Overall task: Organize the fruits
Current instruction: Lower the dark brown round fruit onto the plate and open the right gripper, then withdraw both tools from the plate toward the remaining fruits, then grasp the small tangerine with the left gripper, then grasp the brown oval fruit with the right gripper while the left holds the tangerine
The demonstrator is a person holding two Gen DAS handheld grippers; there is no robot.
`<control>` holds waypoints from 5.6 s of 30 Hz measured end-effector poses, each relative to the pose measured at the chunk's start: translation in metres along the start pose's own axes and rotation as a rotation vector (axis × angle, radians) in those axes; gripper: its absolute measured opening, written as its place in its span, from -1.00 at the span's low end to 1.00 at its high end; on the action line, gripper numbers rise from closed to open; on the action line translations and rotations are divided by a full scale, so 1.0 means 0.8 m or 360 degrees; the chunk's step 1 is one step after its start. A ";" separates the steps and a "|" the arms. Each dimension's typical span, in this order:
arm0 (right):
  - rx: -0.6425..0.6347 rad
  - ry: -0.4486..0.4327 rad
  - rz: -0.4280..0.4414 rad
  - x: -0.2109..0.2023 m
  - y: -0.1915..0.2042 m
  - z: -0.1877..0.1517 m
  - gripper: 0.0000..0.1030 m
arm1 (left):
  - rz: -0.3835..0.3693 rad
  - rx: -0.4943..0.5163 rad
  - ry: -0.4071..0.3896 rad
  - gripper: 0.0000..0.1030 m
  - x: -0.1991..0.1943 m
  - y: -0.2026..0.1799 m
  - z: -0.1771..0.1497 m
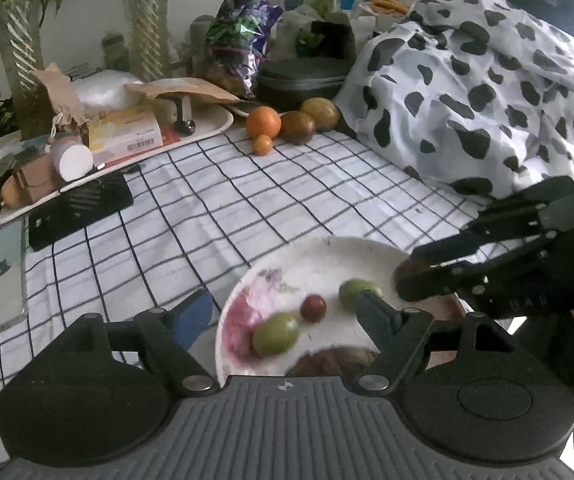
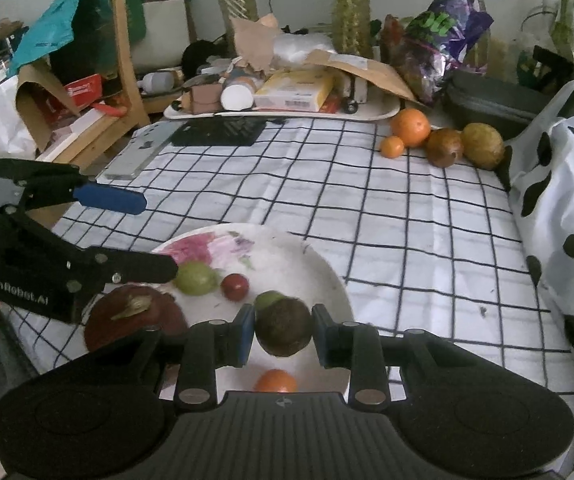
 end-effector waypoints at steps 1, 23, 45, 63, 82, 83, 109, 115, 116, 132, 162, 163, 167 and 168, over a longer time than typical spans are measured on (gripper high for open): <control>0.0002 0.0002 0.0014 -0.001 0.003 -0.001 -0.38 | -0.0001 0.0001 0.0003 0.52 -0.002 -0.002 -0.002; 0.0001 -0.0053 -0.0212 -0.028 0.005 -0.031 1.00 | 0.0045 -0.0078 0.0000 0.52 -0.038 -0.027 -0.033; 0.0023 -0.0084 -0.0307 -0.034 -0.002 -0.033 1.00 | 0.0047 -0.0049 -0.0024 0.52 -0.037 -0.036 -0.029; 0.0242 -0.0217 -0.0463 -0.033 -0.043 -0.005 1.00 | 0.0158 -0.0001 -0.0099 0.52 -0.016 -0.005 0.006; 0.0257 -0.0237 -0.0564 -0.009 -0.072 0.028 1.00 | 0.0174 0.0089 -0.0090 0.52 0.021 0.017 0.034; 0.0260 -0.0237 -0.0565 -0.008 -0.073 0.031 1.00 | 0.0173 0.0093 -0.0090 0.52 0.023 0.019 0.036; 0.0257 -0.0256 -0.0591 0.068 -0.140 0.133 1.00 | 0.0098 0.0213 -0.0154 0.50 0.145 0.064 0.106; 0.0250 -0.0240 -0.0588 0.091 -0.158 0.151 1.00 | 0.0078 0.0234 -0.0192 0.30 0.186 0.070 0.122; 0.0247 -0.0237 -0.0584 0.095 -0.160 0.153 1.00 | 0.0068 0.0235 -0.0195 0.30 0.193 0.069 0.124; 0.0312 -0.0237 -0.0466 0.147 -0.198 0.185 1.00 | 0.0000 0.0224 -0.0222 -0.19 0.278 0.082 0.143; 0.0754 -0.0373 -0.0079 0.196 -0.222 0.211 -0.12 | -0.0044 0.0213 -0.0251 -0.47 0.264 0.095 0.153; 0.0782 -0.0387 -0.0073 0.196 -0.225 0.211 -0.13 | -0.0048 0.0208 -0.0251 -0.47 0.263 0.095 0.153; 0.0838 -0.0386 -0.0054 0.194 -0.227 0.210 -0.20 | -0.0058 0.0209 -0.0249 -0.47 0.262 0.095 0.152; 0.0819 -0.0379 -0.0070 0.194 -0.225 0.210 -0.20 | -0.0058 0.0213 -0.0249 -0.47 0.261 0.094 0.151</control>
Point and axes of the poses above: each gripper's, at about its wrist camera, not at the fingertips, and x roughly the way its jaws point, y to its left, z to its top, the point moved 6 cm from there along x, roughly the way its jaws point, and after that the axes turned 11 degrees about x, right-handed, at the moved point
